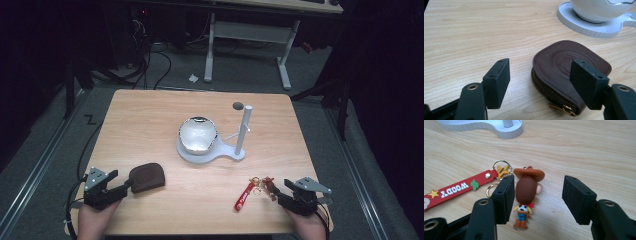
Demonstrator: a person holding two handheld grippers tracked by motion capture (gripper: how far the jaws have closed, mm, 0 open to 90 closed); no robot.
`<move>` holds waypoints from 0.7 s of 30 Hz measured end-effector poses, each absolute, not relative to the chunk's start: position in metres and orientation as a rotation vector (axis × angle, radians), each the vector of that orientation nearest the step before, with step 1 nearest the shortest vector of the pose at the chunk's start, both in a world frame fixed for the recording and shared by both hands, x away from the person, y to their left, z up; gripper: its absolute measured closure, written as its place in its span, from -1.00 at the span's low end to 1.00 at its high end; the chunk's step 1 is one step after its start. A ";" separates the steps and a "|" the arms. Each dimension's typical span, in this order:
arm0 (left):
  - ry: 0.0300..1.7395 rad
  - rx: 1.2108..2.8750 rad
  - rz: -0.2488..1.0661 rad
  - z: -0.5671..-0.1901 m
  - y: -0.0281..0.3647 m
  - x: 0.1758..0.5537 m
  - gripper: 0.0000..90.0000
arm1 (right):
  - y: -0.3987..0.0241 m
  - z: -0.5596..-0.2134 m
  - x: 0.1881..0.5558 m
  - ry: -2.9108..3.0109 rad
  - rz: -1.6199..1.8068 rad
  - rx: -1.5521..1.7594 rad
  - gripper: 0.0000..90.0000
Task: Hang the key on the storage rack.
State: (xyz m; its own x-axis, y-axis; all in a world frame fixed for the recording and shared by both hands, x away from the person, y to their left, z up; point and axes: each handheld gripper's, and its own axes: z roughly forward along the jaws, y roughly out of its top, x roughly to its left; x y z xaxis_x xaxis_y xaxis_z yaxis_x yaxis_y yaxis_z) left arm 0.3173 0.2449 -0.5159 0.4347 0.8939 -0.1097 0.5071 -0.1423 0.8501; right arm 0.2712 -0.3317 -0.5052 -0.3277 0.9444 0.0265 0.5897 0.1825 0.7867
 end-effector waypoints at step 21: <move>1.264 1.811 0.545 -0.519 0.249 0.319 -0.21 | -0.336 -0.505 0.271 1.980 0.992 1.464 0.13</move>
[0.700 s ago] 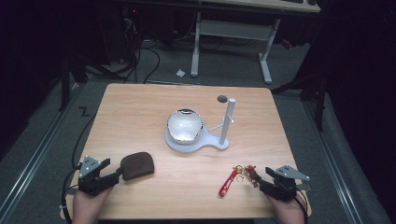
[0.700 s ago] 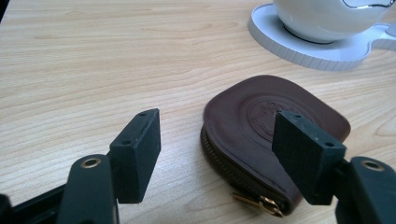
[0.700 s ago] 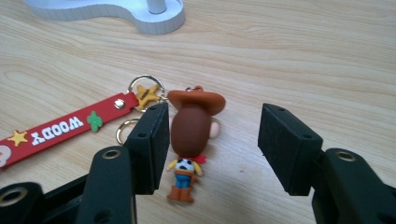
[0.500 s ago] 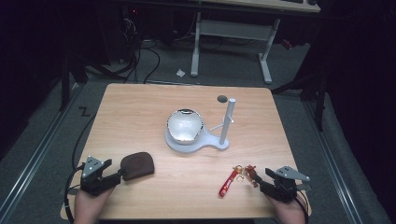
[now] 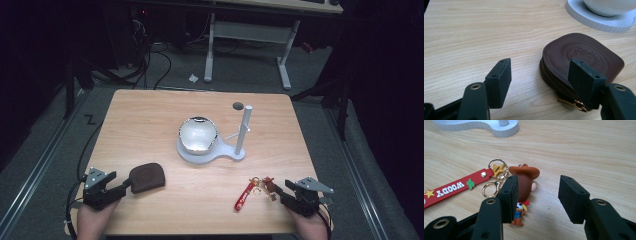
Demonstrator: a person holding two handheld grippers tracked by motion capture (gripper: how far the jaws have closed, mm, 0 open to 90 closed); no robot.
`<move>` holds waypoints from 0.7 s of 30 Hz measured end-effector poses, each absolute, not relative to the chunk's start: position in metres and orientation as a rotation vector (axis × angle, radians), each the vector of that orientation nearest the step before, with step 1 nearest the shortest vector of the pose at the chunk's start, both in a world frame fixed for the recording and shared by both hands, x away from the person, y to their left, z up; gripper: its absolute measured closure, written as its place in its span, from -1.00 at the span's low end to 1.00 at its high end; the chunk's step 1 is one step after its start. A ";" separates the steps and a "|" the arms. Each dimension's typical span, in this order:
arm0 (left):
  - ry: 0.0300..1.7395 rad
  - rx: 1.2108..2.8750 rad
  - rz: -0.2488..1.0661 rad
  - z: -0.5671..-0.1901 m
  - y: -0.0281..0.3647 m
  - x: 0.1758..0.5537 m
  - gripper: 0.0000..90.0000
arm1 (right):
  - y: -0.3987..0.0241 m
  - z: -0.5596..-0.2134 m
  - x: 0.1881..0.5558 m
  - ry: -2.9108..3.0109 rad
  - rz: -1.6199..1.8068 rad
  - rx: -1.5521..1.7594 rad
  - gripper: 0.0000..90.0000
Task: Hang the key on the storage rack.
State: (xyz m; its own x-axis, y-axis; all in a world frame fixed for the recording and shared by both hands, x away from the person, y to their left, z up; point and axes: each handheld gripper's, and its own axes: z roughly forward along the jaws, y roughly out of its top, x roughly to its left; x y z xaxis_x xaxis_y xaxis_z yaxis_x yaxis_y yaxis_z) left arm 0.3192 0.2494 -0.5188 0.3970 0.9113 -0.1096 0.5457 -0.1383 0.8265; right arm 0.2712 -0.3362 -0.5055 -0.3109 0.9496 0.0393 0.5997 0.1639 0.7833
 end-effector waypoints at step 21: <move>1.278 1.821 0.511 -0.525 0.257 0.317 -0.10 | -0.334 -0.495 0.276 2.087 0.899 1.506 0.05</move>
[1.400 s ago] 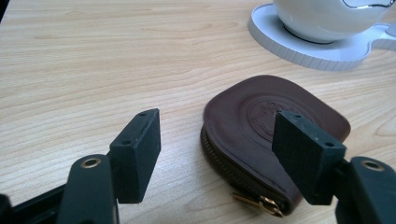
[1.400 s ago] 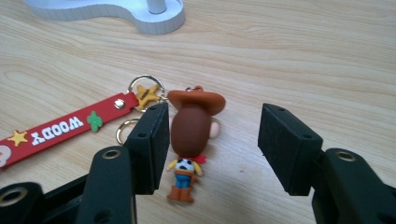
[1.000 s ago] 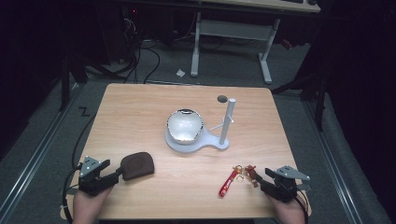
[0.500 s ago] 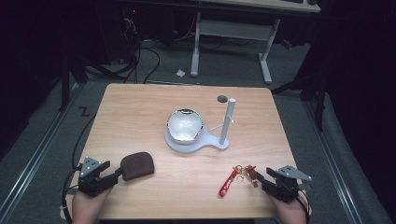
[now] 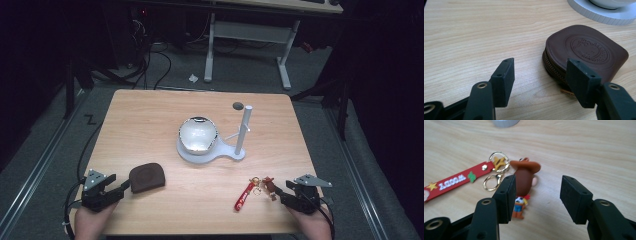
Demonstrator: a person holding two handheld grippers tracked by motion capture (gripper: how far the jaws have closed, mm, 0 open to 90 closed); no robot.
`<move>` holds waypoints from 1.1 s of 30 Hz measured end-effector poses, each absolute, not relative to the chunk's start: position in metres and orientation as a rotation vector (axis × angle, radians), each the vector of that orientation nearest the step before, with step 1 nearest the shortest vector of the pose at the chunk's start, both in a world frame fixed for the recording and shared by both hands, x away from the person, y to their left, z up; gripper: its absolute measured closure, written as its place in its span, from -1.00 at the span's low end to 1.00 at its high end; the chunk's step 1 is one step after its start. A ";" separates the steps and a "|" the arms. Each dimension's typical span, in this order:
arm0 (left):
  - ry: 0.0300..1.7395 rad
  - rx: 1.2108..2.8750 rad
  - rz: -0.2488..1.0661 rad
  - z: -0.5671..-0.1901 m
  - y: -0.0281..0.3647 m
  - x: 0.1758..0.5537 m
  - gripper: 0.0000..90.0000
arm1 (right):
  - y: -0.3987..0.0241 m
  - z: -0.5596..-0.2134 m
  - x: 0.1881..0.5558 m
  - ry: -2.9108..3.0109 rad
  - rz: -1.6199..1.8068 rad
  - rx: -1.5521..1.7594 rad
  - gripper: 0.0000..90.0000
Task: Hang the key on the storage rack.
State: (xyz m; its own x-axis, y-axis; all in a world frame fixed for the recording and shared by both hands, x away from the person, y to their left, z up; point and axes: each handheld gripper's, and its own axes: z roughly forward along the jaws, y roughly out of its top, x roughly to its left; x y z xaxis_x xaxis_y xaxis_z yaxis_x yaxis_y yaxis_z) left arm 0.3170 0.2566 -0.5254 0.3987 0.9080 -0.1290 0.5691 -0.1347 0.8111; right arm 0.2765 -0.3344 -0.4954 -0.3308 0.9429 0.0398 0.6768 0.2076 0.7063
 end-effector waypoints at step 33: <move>1.245 1.849 0.485 -0.526 0.257 0.317 -0.10 | -0.311 -0.482 0.287 2.391 0.611 1.400 0.06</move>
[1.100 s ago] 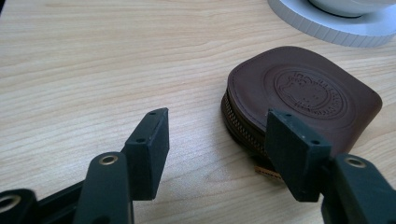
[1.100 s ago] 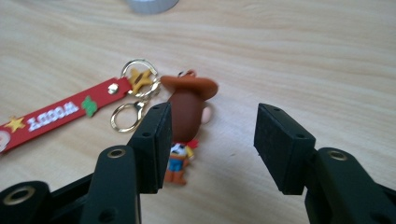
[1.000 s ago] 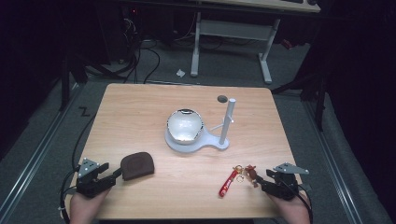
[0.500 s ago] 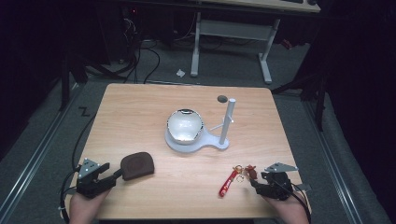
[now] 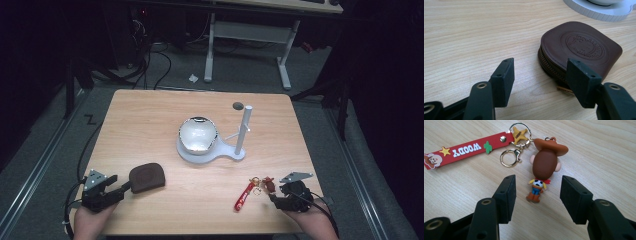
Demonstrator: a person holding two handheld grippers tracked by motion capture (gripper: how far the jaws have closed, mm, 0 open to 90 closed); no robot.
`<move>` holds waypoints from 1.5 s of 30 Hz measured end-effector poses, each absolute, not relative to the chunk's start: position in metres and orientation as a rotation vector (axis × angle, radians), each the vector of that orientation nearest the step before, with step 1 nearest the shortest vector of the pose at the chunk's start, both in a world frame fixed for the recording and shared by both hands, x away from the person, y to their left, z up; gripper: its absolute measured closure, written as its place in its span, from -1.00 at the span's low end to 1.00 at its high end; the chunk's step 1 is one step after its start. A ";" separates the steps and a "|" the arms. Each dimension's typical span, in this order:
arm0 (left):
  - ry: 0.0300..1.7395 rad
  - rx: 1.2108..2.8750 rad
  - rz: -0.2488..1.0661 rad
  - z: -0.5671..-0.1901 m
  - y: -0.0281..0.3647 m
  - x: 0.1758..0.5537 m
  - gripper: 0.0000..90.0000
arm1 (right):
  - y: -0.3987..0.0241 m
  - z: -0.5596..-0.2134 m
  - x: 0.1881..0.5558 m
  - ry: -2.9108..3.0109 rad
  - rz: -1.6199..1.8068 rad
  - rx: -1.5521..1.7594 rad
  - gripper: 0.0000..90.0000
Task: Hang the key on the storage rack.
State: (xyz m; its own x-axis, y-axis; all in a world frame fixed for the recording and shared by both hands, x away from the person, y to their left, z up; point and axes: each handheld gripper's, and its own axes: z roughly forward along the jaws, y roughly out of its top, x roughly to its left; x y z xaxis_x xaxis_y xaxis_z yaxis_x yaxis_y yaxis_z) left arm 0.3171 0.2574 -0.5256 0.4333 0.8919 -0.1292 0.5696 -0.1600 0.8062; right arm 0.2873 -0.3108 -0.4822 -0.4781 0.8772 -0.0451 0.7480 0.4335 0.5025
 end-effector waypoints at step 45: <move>1.250 1.854 0.468 -0.527 0.260 0.320 -0.11 | -0.291 -0.485 0.341 2.534 0.327 1.565 0.17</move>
State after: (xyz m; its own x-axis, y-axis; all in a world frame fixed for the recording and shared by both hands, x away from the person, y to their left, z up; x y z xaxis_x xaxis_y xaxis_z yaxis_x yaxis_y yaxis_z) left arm 0.3198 0.2601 -0.5274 0.4348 0.8899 -0.1381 0.5801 -0.1596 0.7987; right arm 0.3411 -0.2910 -0.4852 -0.4465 0.8947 -0.0091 0.8632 0.4334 0.2590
